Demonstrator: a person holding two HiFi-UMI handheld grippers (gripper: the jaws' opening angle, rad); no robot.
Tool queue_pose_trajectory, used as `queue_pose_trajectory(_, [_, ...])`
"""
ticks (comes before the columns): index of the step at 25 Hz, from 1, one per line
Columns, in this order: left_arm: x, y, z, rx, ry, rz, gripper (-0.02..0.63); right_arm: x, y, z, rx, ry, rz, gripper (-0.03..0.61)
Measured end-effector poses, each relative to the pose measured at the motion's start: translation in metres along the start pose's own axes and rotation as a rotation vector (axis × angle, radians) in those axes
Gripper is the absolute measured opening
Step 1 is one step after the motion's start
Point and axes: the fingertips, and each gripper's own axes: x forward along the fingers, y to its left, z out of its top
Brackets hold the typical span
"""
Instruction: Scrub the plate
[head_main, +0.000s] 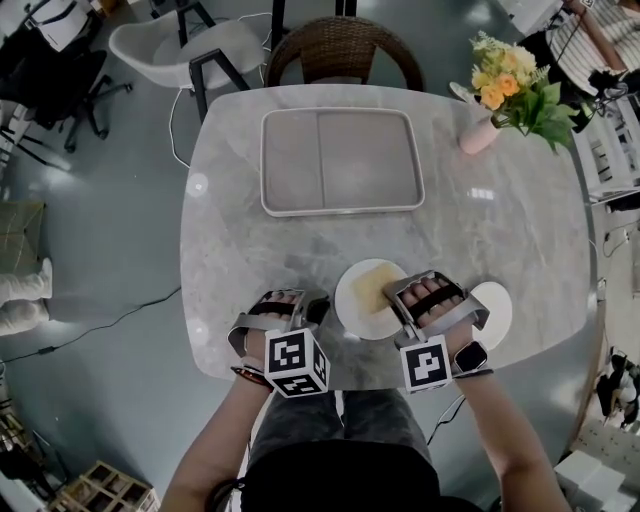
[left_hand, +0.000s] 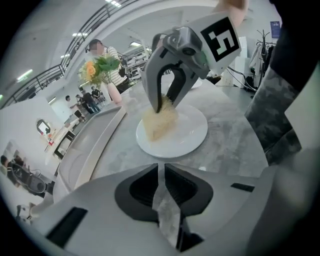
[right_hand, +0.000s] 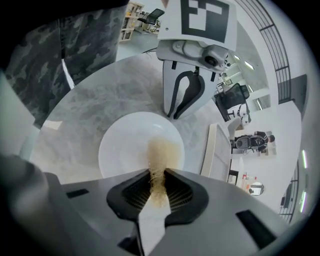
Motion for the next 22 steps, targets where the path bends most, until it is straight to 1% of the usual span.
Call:
queue_pose_trajectory(4, [-0.001,-0.001,0.001,0.005,0.0,-0.003,0.049,-0.01,0.022,-0.008,0.014,0.016,0.044,0.069])
queue_pose_trajectory(7, [-0.001,-0.001,0.001,0.01,-0.003,-0.003,0.049,-0.019,0.035,-0.005,0.019,0.015,0.081,0.069])
queue_pose_trajectory(11, [0.0,0.0,0.001,0.011,-0.004,-0.004,0.049,-0.028,0.044,0.011,0.003,-0.031,0.125,0.069])
queue_pose_trajectory(15, [-0.001,0.0,0.001,0.01,-0.003,-0.003,0.049,-0.026,0.043,0.032,-0.019,-0.086,0.153,0.069])
queue_pose_trajectory(18, [-0.001,0.0,0.0,0.003,-0.003,0.002,0.049,-0.019,0.029,0.035,-0.027,-0.104,0.145,0.069])
queue_pose_trajectory(22, [-0.001,0.001,0.001,-0.001,-0.003,0.004,0.048,-0.006,0.0,0.03,-0.06,-0.09,0.09,0.069])
